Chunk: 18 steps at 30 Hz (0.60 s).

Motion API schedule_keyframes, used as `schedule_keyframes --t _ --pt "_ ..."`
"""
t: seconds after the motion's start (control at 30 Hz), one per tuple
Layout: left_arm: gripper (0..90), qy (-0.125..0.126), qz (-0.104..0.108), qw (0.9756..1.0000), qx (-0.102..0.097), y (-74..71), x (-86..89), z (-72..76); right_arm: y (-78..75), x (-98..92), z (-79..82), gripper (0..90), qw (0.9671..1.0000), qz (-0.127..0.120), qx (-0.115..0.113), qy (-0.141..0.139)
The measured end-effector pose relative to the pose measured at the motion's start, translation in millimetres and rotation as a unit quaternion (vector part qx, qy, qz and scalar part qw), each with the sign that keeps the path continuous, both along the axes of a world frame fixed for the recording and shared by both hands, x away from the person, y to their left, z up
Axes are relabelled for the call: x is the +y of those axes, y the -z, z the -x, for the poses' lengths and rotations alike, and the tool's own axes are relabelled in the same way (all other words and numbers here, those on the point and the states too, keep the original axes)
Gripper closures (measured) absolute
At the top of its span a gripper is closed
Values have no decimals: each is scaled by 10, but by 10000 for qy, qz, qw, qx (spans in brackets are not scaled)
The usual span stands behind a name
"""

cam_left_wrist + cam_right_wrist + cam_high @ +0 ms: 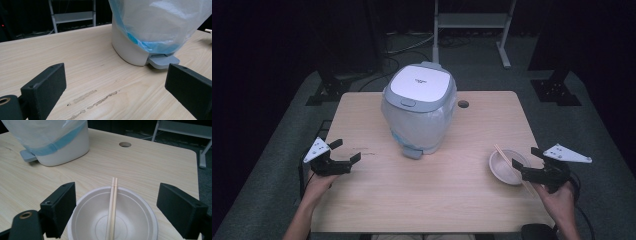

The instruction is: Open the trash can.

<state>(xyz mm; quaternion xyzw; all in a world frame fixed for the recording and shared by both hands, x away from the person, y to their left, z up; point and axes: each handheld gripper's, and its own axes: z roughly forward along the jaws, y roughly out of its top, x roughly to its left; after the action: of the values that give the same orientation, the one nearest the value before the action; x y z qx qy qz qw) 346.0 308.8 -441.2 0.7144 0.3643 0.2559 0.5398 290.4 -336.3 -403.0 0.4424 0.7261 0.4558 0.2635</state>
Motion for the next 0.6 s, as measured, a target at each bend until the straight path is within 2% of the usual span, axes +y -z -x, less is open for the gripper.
schedule_keyframes --t 0.13,0.27,0.5,0.6 --pt "25 10 -45 10000 11 4 -69 15 10 -8 -11 147 10000 4 5 -3" --pt "25 122 -139 9998 16 16 -175 12 17 -17 0 147 10000 4 9 4" --pt "25 284 -150 9995 59 63 -354 -4 20 -53 19 147 10000 -33 15 39" --pt "25 431 -86 9989 152 102 -462 -25 21 -59 15 146 10000 -48 13 44"
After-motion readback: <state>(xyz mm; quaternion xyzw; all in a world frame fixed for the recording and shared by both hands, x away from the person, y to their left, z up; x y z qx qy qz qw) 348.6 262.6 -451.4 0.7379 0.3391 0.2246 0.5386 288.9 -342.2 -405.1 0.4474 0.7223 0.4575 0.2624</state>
